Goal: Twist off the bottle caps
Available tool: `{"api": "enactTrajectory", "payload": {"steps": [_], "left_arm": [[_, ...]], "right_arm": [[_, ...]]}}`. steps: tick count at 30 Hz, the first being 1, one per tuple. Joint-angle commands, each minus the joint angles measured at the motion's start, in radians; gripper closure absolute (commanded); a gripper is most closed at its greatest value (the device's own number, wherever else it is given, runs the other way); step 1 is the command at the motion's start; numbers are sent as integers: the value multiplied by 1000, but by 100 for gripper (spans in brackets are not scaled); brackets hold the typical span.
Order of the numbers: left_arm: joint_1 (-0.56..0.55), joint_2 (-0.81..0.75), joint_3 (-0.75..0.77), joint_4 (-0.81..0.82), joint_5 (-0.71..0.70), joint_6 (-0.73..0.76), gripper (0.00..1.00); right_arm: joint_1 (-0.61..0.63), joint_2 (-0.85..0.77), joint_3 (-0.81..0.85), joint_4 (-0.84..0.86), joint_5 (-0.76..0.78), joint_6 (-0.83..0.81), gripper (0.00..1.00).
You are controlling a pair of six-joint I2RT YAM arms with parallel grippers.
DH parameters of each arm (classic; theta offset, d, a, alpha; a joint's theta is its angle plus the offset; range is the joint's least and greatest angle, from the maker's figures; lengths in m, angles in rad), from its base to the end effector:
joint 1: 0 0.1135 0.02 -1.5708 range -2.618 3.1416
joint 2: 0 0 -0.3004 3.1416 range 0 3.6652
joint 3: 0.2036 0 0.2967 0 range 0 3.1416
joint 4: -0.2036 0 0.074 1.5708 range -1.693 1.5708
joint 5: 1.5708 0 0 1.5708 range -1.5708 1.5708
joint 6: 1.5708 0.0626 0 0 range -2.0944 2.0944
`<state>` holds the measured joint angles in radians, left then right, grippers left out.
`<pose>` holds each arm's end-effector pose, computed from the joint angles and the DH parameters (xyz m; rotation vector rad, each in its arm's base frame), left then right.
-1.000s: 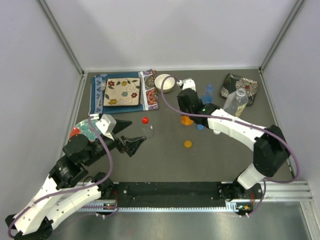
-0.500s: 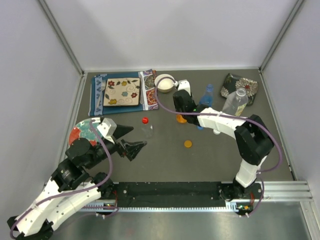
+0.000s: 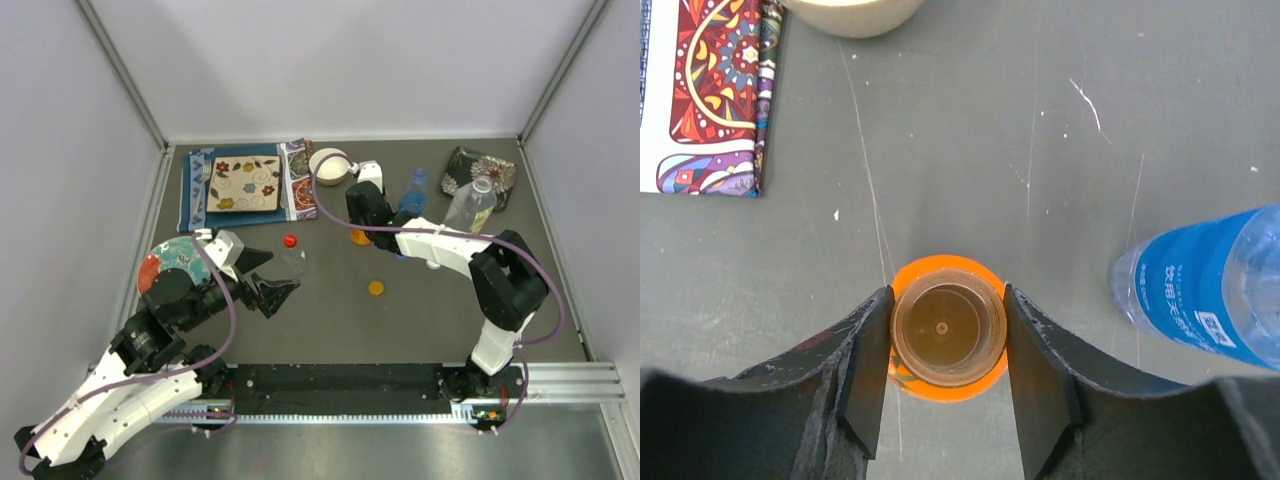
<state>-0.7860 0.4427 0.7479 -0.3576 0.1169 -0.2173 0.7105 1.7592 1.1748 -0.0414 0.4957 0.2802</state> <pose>0.0964 -0.1068 0.3796 0.5646 1.5969 -0.8585 0.3653 0.2750 0.2227 -0.1825 2.1045 0.0426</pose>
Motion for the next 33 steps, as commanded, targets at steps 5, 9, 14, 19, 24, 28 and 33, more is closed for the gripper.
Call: {"api": "enactTrajectory", "payload": {"steps": [5,9,14,19,24,28,33], "left_arm": [[-1,36,-4,78,23,-24,2],[1,40,-5,83,29,-28,2],[1,45,-7,86,33,-36,2],[-1,48,-7,88,35,-37,2],[1,53,-5,89,41,-39,2],[1,54,-5,89,40,-37,1],[-1,53,-4,91,29,-37,2]], "right_arm": [[-9,-58,-41,-54,-36,33,44],[-9,-72,-46,-60,-37,37,41],[-8,-84,-49,-60,-42,40,41],[-6,-86,-47,-61,-49,36,40],[-6,-89,-44,-63,-52,42,30],[-6,-96,-32,-69,-55,40,26],[3,-162,11,-92,-46,40,20]]}}
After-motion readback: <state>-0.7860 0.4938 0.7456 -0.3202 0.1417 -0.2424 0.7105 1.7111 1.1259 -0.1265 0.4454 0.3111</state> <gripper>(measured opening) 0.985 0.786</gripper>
